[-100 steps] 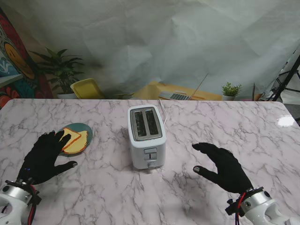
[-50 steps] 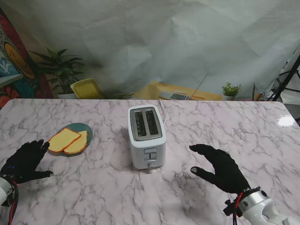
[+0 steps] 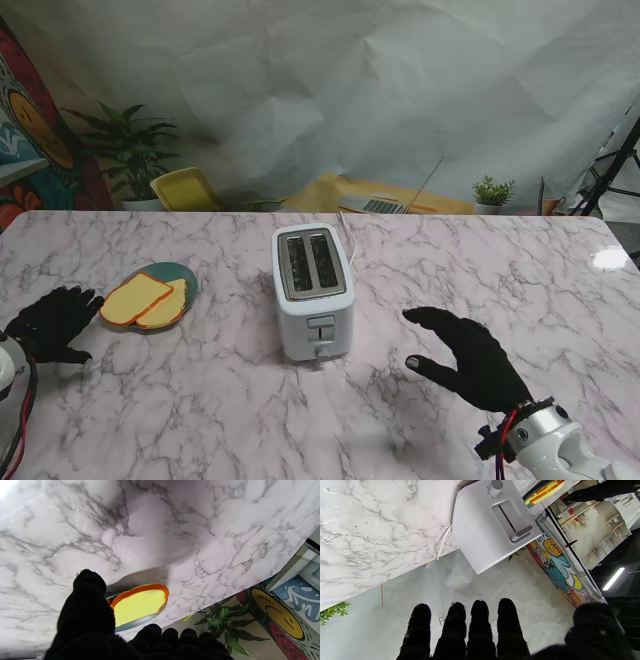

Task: Toast the toast slices

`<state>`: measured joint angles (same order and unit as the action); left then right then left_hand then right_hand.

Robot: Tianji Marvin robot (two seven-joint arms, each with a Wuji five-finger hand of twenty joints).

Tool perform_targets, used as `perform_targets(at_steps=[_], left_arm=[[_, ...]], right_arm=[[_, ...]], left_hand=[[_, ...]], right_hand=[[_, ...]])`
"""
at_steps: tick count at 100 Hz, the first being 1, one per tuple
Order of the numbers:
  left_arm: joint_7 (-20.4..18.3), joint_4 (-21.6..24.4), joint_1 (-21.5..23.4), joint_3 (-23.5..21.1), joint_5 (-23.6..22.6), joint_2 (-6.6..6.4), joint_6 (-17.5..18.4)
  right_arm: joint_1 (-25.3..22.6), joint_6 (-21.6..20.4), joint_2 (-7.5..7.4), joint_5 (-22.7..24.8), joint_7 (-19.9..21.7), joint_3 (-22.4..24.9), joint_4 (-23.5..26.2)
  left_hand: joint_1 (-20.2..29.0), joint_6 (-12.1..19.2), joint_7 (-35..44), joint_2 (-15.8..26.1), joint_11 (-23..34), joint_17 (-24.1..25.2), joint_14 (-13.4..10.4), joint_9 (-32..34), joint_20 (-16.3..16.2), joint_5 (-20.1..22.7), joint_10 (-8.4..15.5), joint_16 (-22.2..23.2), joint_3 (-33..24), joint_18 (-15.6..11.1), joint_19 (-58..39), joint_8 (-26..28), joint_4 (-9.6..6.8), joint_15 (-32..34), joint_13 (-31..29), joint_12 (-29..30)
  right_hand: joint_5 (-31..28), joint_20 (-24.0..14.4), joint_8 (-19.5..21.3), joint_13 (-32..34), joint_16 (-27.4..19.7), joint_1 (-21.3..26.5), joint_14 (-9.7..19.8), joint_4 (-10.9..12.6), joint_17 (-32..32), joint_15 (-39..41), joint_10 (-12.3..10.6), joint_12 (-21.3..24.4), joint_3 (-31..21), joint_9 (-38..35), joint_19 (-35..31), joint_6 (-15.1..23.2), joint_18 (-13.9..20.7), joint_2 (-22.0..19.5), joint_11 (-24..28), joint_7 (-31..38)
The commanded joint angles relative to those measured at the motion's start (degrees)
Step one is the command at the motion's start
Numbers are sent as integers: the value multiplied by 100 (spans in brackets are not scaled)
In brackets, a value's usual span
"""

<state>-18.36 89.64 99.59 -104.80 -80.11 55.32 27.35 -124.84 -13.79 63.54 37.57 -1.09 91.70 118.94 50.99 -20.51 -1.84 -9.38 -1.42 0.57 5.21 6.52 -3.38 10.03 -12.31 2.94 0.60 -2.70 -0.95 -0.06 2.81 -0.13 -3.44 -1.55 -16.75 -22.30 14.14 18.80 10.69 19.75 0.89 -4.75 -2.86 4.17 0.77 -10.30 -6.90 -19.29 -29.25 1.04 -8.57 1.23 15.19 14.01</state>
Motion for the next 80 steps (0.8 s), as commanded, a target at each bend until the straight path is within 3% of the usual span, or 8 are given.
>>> perform_targets(at_steps=[1,26,41,50,80], left_arm=[[-68,-153,-99,86,143,-24,-5],[307,-645,-470,515,-260,-112,22],[601,-872,-674,763,-533,-170,42],[647,-997,-809,897,-640,-206,94],[737,-1222,-1067,1117,-962,-284,53]], right_arm=[[-8,45,-1,-15,13,-13,-18],[-3,35,1,-24,-2,-14,-30],[2,37,1,-23,-1,-12,-39],[1,51,3,-33,-1,-13,-38],[6,40,5,-45,-14,-15,-52]], left_hand=[[203,-50,-130,-142,-82,-3,-8,-231,238,-215,31,-140,-137,-369,245,-104,-140,-180,277,87],[487,57,-111,-183,-81,-28,-56,-224,273,-208,131,-112,-270,-416,198,-85,-174,-123,246,87],[860,173,-27,-270,-81,-56,-124,-216,107,-201,251,176,-475,-482,98,13,-211,-32,201,85],[1068,228,16,-359,-70,-44,-117,-202,-72,-213,304,404,-677,-473,59,176,-198,-38,187,71],[1401,212,12,-457,-78,19,42,-211,-81,-218,276,392,-950,-271,156,273,-192,-81,234,35]], right_hand=[[-49,59,-126,24,-140,91,169,149,59,-23,-64,-10,178,-60,-60,-13,13,-229,-10,46],[-67,60,-125,25,-138,111,164,154,61,-22,-66,-10,224,-63,-59,10,10,-250,-10,58],[-76,61,-124,30,-137,125,162,156,62,-20,-68,-13,257,-68,-59,18,8,-253,-3,69],[-76,60,-124,27,-137,134,162,158,61,-20,-73,-12,268,-65,-59,19,8,-267,-6,72],[-93,57,-128,37,-136,160,168,163,56,-18,-78,-13,330,-84,-63,24,6,-297,-2,86]])
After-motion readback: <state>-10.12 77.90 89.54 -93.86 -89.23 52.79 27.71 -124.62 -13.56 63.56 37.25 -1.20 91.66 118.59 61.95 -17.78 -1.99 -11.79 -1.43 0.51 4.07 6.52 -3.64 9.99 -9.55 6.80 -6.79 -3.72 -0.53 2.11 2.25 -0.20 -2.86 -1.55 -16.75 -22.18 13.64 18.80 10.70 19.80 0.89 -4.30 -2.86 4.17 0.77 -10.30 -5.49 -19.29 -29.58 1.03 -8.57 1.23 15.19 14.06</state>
